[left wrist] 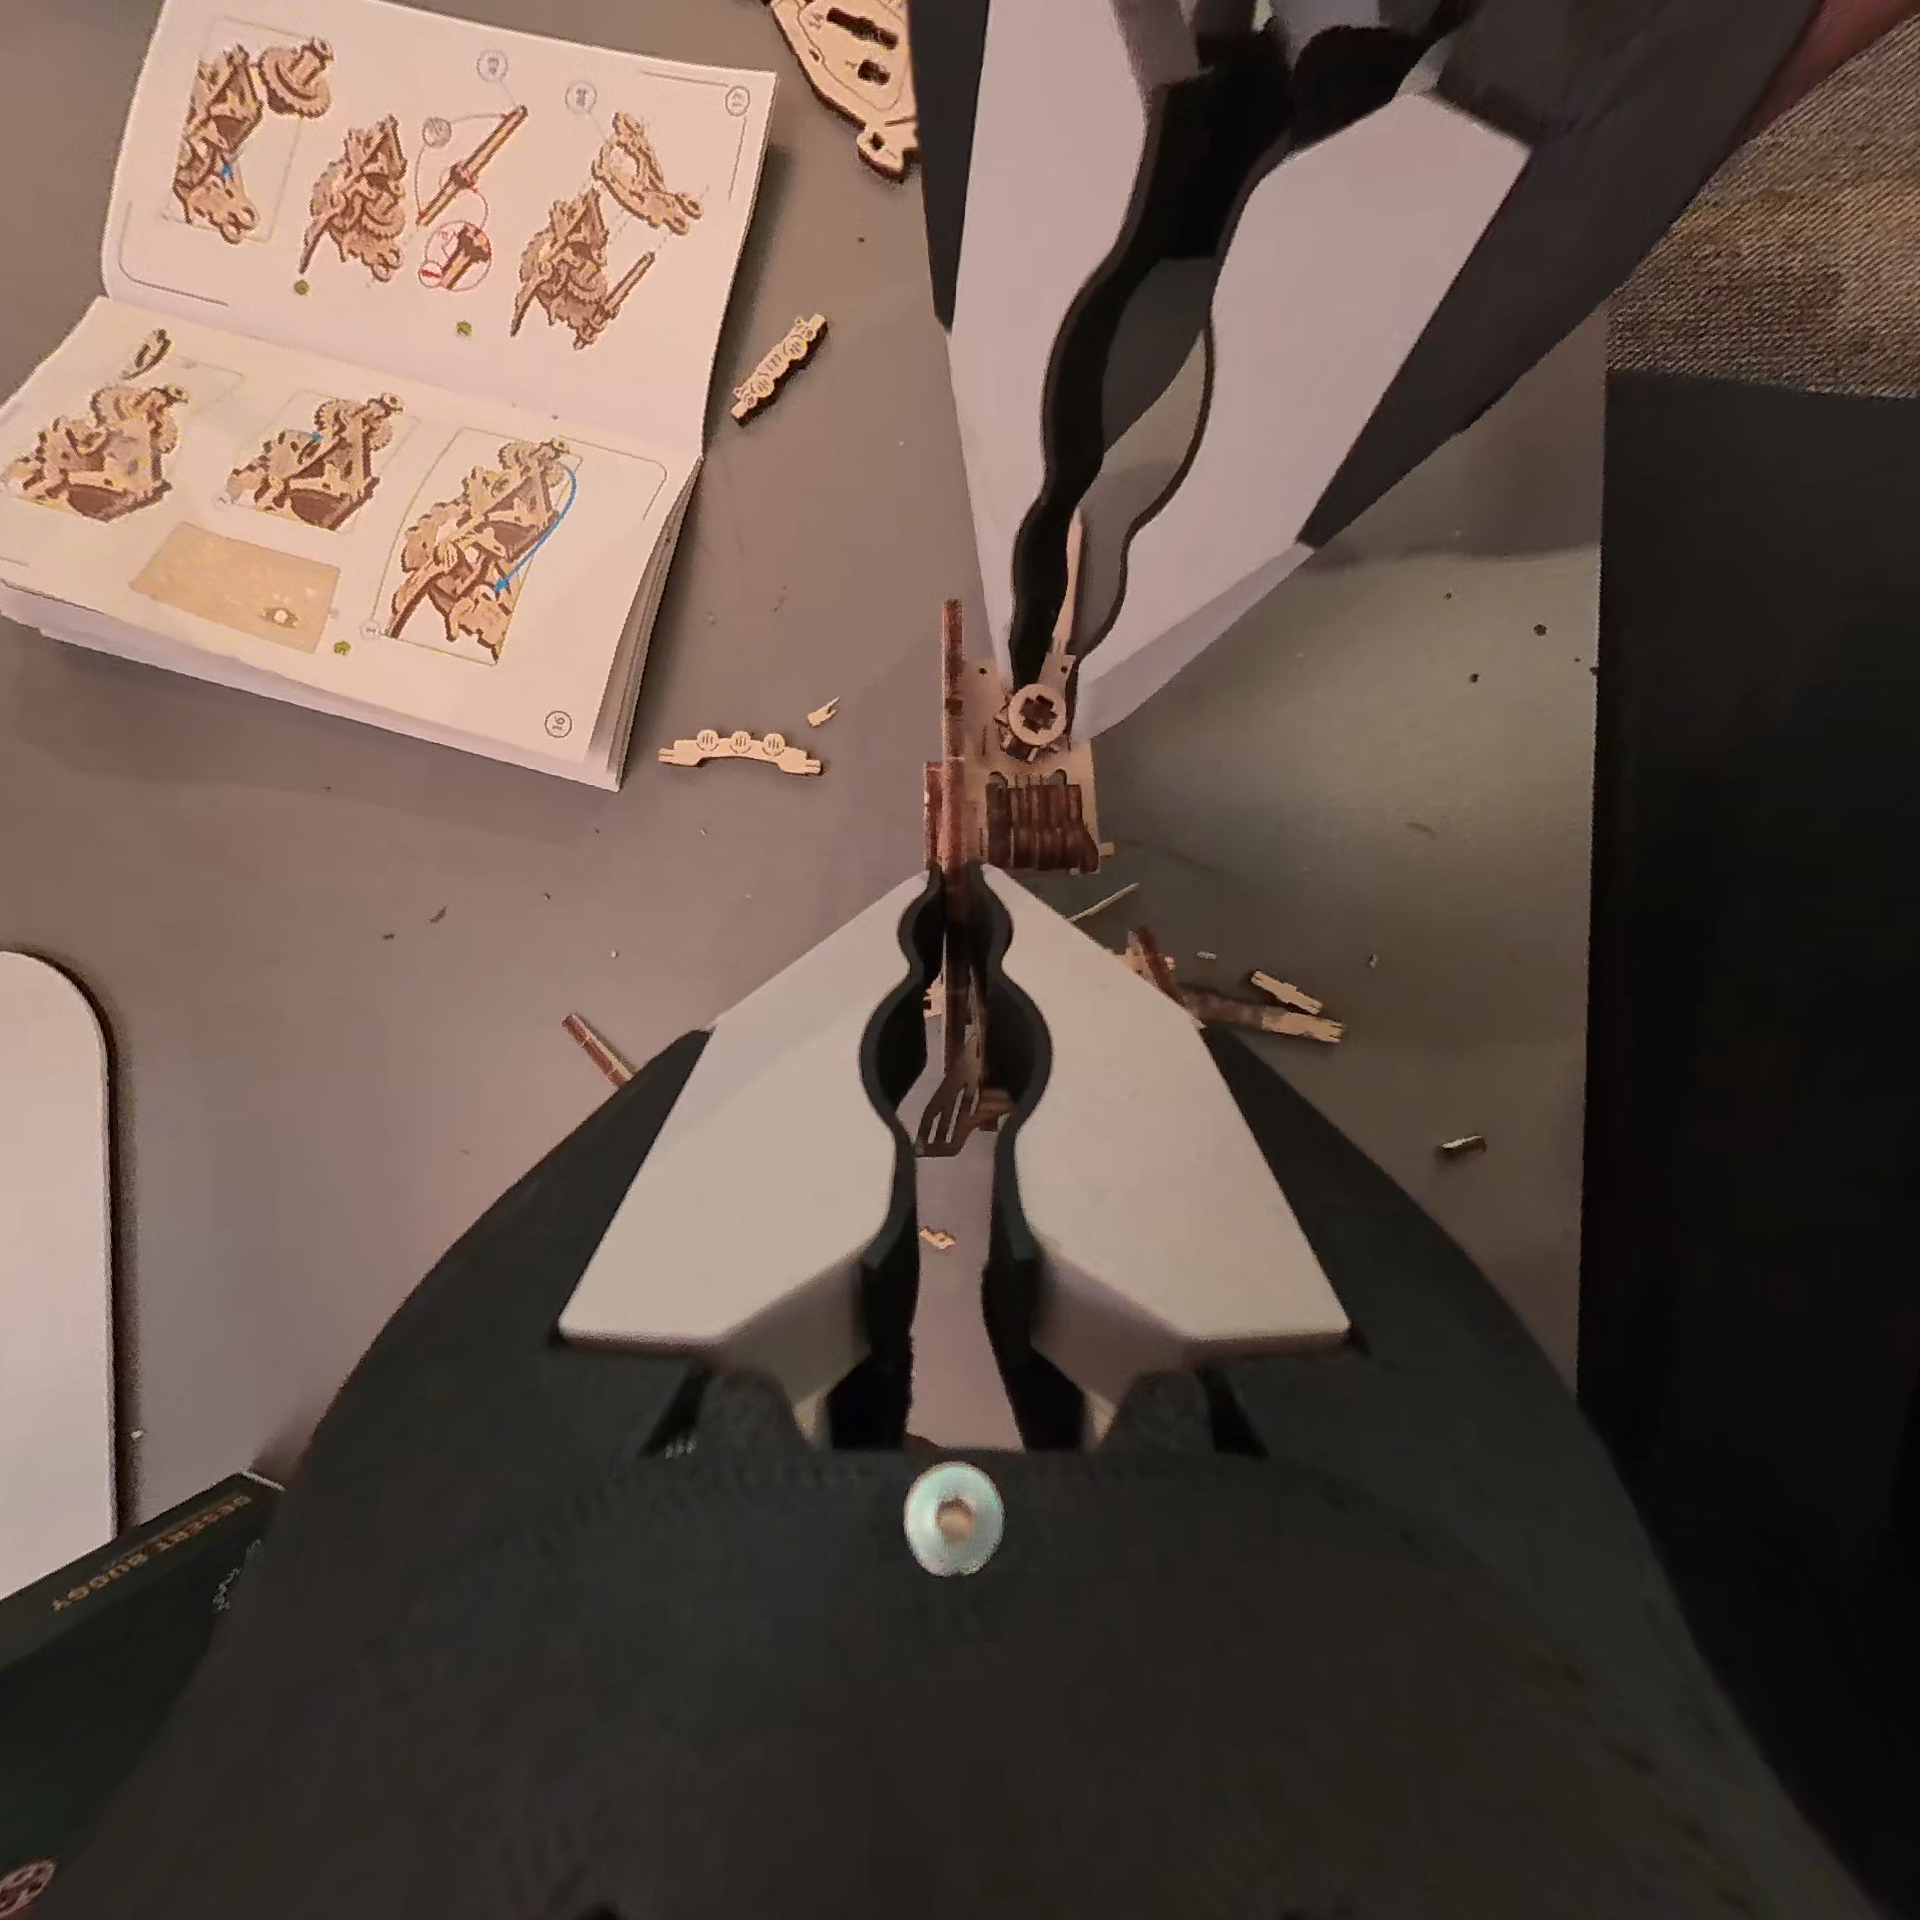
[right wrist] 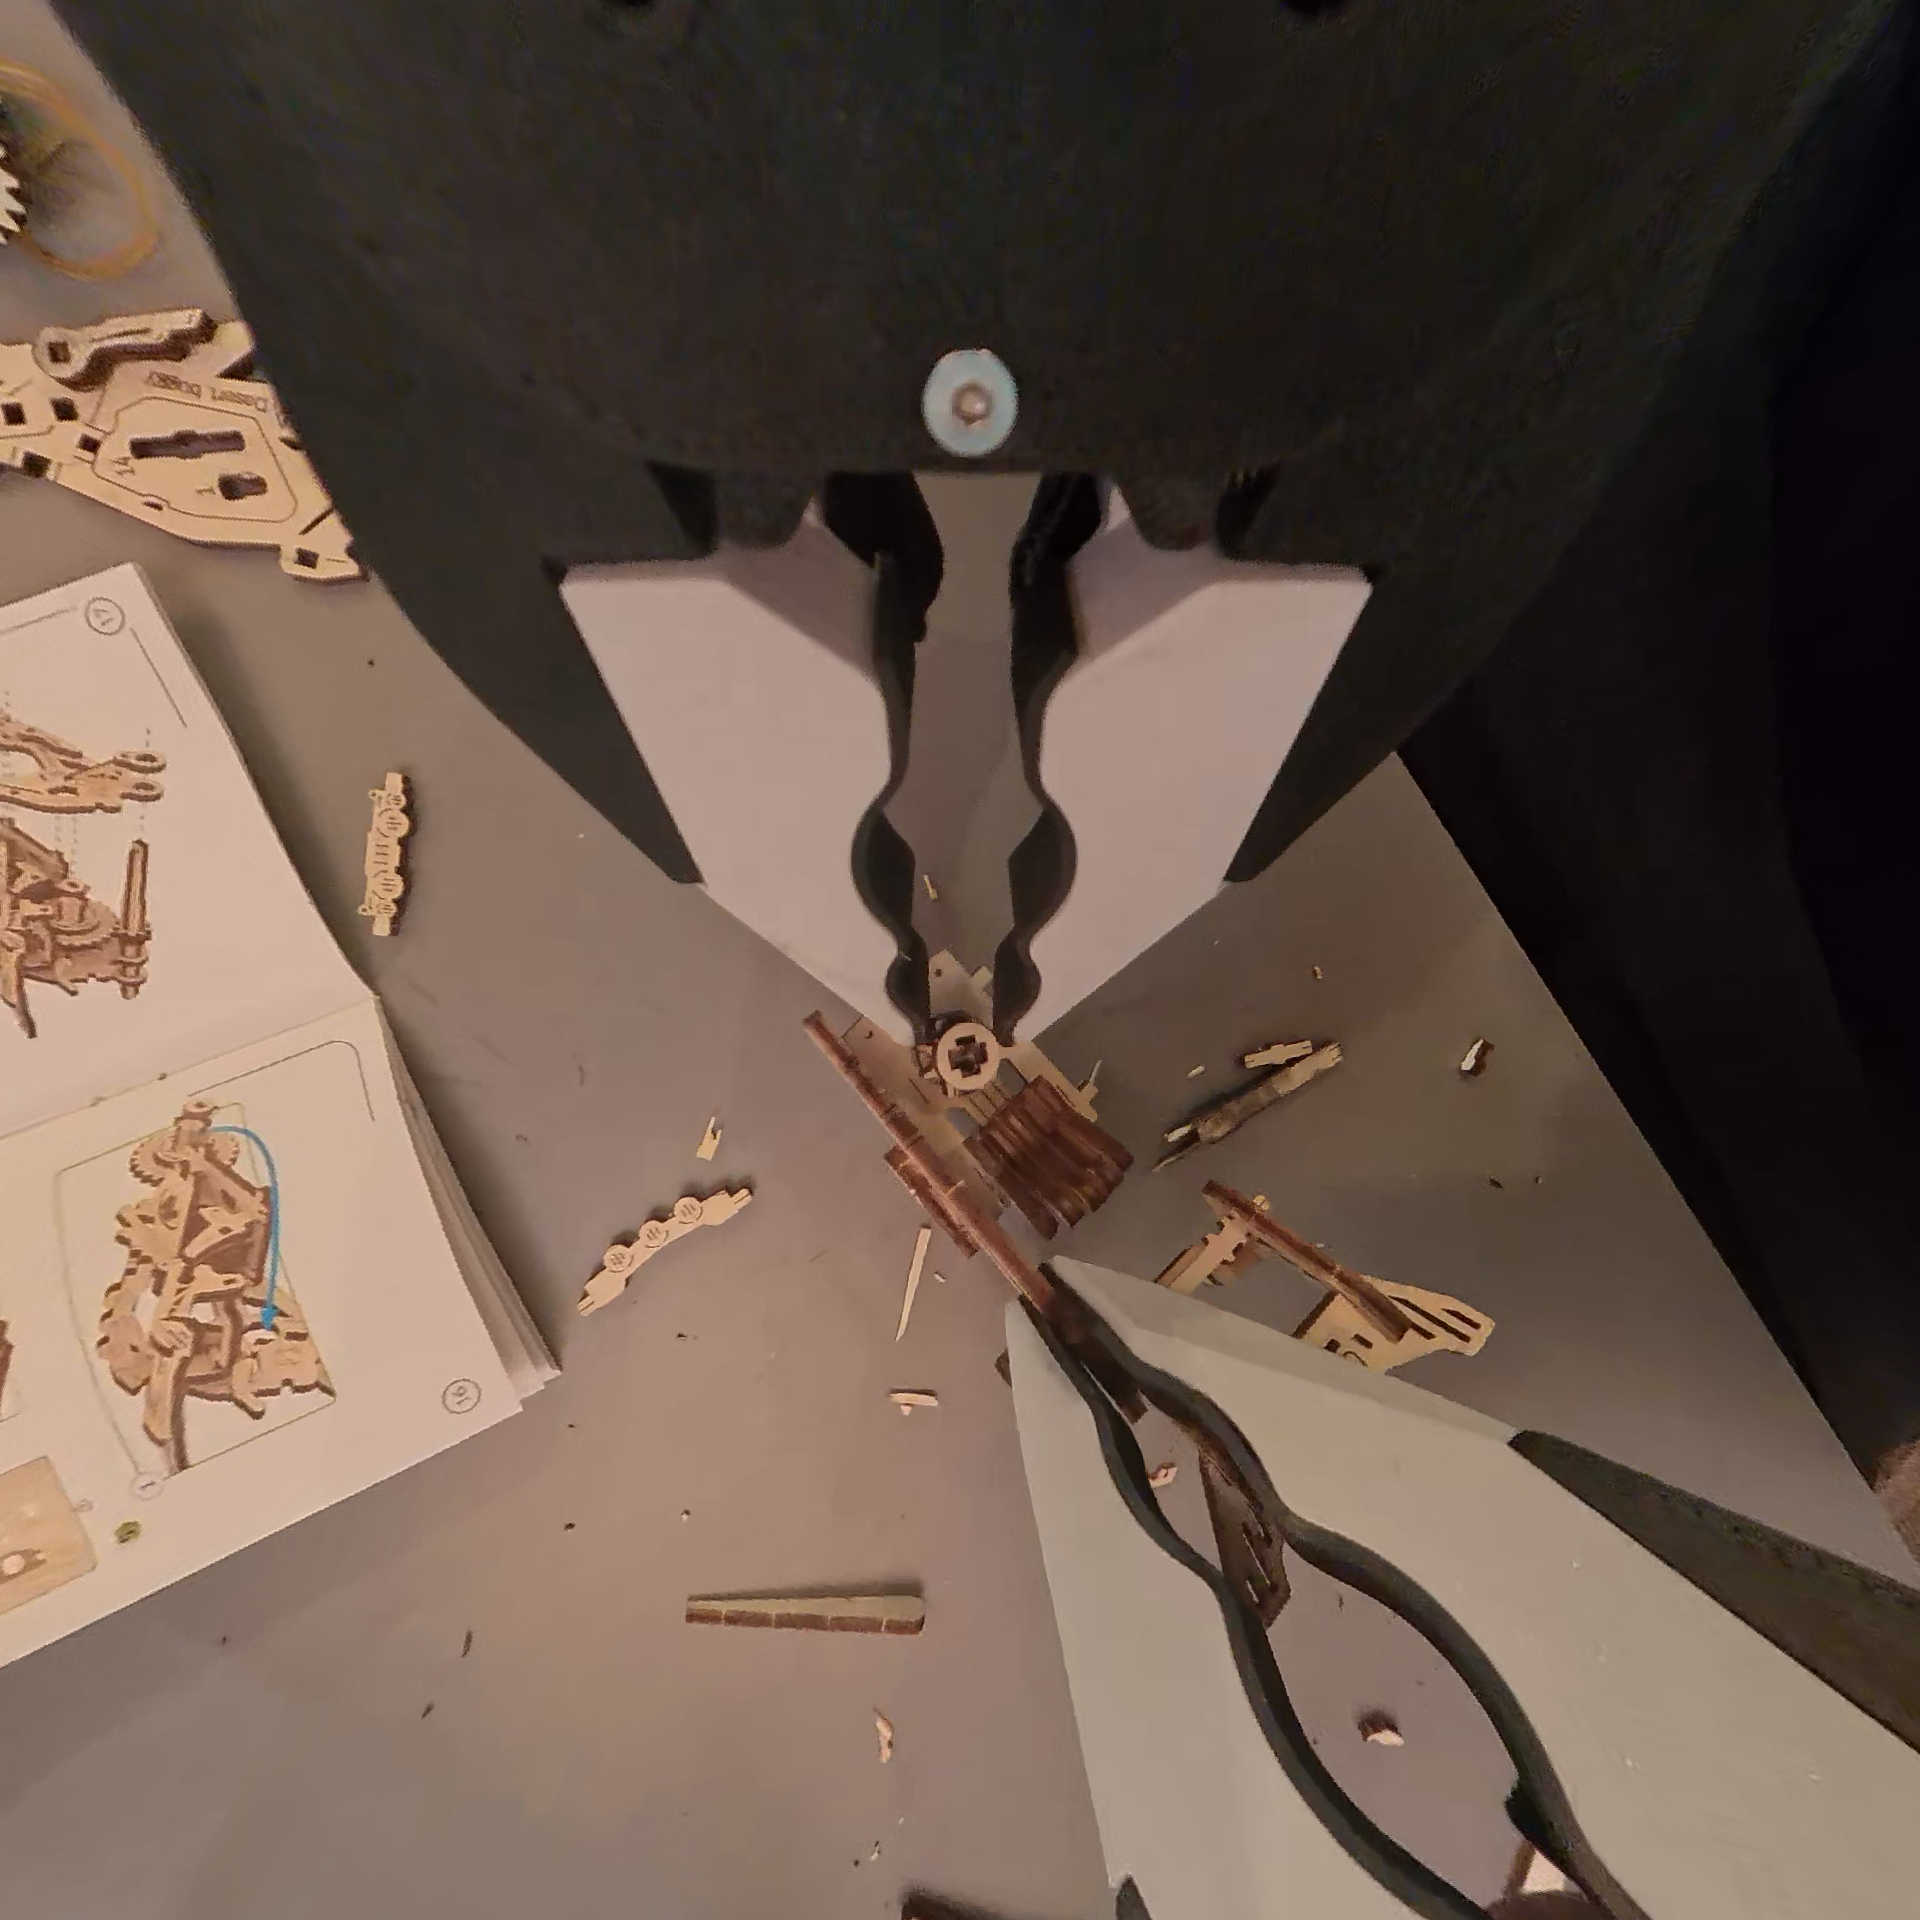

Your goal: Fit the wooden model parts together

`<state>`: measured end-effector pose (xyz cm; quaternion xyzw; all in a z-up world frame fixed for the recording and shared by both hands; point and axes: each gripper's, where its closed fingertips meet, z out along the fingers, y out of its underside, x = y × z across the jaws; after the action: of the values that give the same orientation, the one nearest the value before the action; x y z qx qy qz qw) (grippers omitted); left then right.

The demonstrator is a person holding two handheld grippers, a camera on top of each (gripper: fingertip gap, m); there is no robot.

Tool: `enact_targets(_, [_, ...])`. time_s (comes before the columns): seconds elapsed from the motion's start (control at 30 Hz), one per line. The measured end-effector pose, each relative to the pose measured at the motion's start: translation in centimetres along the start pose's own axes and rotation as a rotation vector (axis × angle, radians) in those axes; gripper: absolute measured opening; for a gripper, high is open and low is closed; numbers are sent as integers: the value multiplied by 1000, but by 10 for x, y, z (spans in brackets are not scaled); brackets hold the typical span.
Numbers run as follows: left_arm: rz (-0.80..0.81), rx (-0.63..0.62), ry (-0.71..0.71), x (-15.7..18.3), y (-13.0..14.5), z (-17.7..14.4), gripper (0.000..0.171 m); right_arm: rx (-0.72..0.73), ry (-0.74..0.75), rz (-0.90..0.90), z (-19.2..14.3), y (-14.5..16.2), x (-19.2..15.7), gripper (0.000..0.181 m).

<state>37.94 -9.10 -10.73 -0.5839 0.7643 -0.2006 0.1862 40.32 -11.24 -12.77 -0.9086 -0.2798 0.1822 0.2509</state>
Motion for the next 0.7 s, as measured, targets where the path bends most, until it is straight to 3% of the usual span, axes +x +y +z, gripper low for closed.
enact_targets(0.37, [20,-22,3,1,2,4,1,-86,-5,-30,4,2,0,18])
enact_targets(0.7, [-13,-2,41,1,1,4,0,-45,32,-81,-5,-4,-1,19])
